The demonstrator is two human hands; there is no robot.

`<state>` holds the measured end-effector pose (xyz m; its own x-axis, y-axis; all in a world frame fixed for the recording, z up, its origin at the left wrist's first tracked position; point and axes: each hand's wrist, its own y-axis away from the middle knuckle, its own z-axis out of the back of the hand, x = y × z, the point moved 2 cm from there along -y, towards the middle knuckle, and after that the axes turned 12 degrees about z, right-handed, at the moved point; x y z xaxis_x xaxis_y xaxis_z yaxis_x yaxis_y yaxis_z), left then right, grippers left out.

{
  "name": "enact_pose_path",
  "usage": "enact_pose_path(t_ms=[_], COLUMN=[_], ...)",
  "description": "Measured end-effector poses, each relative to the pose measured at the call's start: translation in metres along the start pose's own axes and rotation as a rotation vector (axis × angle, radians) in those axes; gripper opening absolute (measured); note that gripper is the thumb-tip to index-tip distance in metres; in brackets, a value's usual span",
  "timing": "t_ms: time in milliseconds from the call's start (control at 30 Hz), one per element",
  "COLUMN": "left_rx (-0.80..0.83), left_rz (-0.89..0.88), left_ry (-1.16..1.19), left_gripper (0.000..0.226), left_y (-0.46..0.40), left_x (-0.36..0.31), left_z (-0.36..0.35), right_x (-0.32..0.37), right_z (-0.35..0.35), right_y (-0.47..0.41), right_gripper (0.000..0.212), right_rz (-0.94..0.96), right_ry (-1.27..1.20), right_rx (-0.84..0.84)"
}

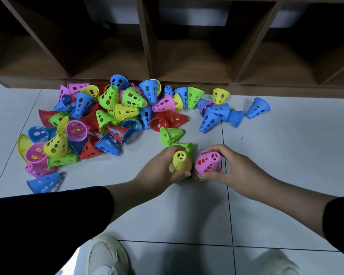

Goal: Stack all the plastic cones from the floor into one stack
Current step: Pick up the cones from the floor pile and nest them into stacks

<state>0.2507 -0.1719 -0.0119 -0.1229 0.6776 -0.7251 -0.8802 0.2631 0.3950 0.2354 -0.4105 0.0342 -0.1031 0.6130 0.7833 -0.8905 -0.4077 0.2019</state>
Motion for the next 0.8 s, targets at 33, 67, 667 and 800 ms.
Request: enact_pose_path(t_ms=[33, 67, 667, 800], left_rx=[0.030, 0.037, -0.045, -0.091], left_rz=[-0.017, -0.043, -0.039, -0.020], left_ry=[0.038, 0.081, -1.042, -1.148], left_gripper=[0.067, 0.069, 0.062, 0.049], left_y=[0.002, 0.004, -0.140, -0.147], left_x=[0.002, 0.005, 0.021, 0.026], left_z=[0.001, 0.004, 0.021, 0.016], right_x=[0.000, 0.000, -0.039, -0.054], right_z=[0.002, 0.005, -0.020, -0.043], right_y=[0.001, 0.000, -0.170, -0.180], right_gripper=[0.057, 0.062, 0.023, 0.063], right_rz=[0.022, 0.044, -0.124, -0.159], right_ry=[-0.018, -0.037, 0.284, 0.355], right_rx=[0.003, -0.008, 0.477, 0.524])
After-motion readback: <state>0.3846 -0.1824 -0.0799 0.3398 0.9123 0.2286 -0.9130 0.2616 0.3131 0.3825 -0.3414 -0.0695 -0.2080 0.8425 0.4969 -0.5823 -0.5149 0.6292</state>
